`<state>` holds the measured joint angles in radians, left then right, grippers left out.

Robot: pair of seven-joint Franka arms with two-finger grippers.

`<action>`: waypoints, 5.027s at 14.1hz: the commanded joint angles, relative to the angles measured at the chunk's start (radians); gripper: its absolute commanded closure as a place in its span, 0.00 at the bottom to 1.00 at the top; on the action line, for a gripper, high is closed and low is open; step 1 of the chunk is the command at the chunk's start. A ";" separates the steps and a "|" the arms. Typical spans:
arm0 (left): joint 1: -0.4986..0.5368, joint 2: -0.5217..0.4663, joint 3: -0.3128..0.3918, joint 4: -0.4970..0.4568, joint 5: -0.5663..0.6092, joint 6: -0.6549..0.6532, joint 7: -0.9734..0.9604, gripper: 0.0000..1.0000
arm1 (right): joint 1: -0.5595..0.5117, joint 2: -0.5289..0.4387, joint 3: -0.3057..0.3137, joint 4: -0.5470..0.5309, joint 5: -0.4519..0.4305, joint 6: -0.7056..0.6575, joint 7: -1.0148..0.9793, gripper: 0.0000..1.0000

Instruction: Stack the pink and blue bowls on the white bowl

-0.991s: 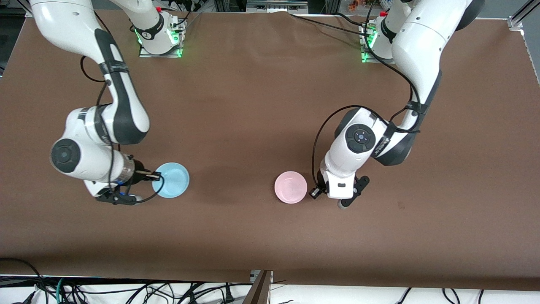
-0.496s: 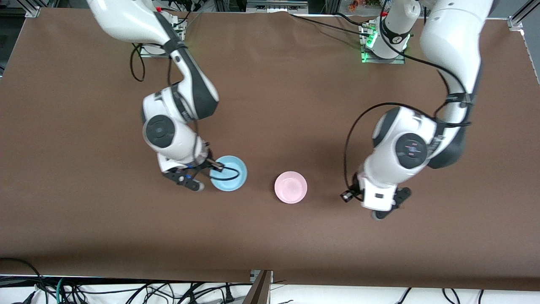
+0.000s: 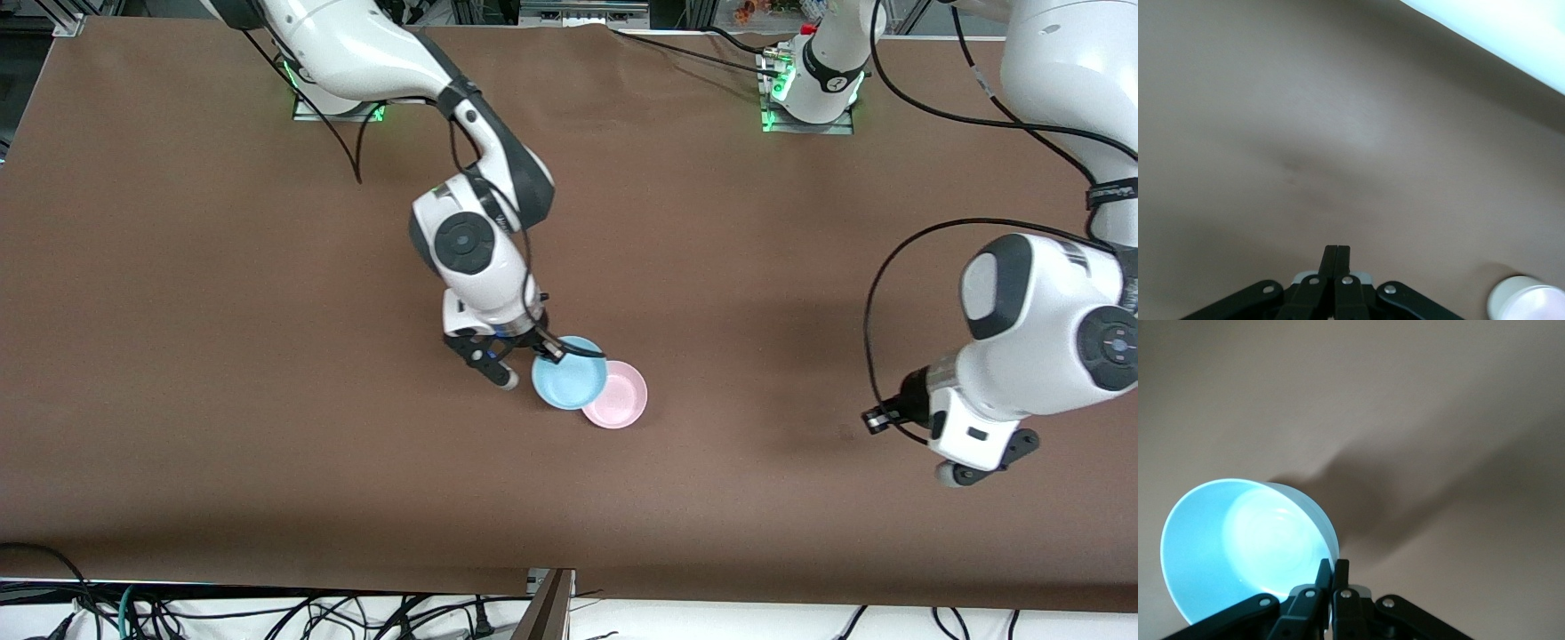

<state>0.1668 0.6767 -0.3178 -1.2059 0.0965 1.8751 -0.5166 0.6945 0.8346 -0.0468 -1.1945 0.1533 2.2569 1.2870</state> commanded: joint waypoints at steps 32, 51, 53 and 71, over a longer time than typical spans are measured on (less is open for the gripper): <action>0.125 -0.230 -0.003 -0.300 0.060 -0.011 0.369 0.84 | 0.048 0.185 -0.013 0.159 -0.028 0.096 0.043 1.00; 0.126 -0.335 -0.006 -0.432 0.046 -0.001 0.319 0.00 | -0.094 -0.027 -0.015 0.191 -0.008 -0.222 -0.226 0.00; 0.119 -0.301 -0.006 -0.390 0.049 0.001 0.319 0.00 | -0.157 -0.110 -0.016 0.187 0.037 -0.389 -0.320 0.00; 0.085 -0.180 -0.004 -0.224 0.055 -0.001 0.317 0.00 | -0.503 -0.824 0.042 -0.451 -0.144 -0.646 -1.095 0.00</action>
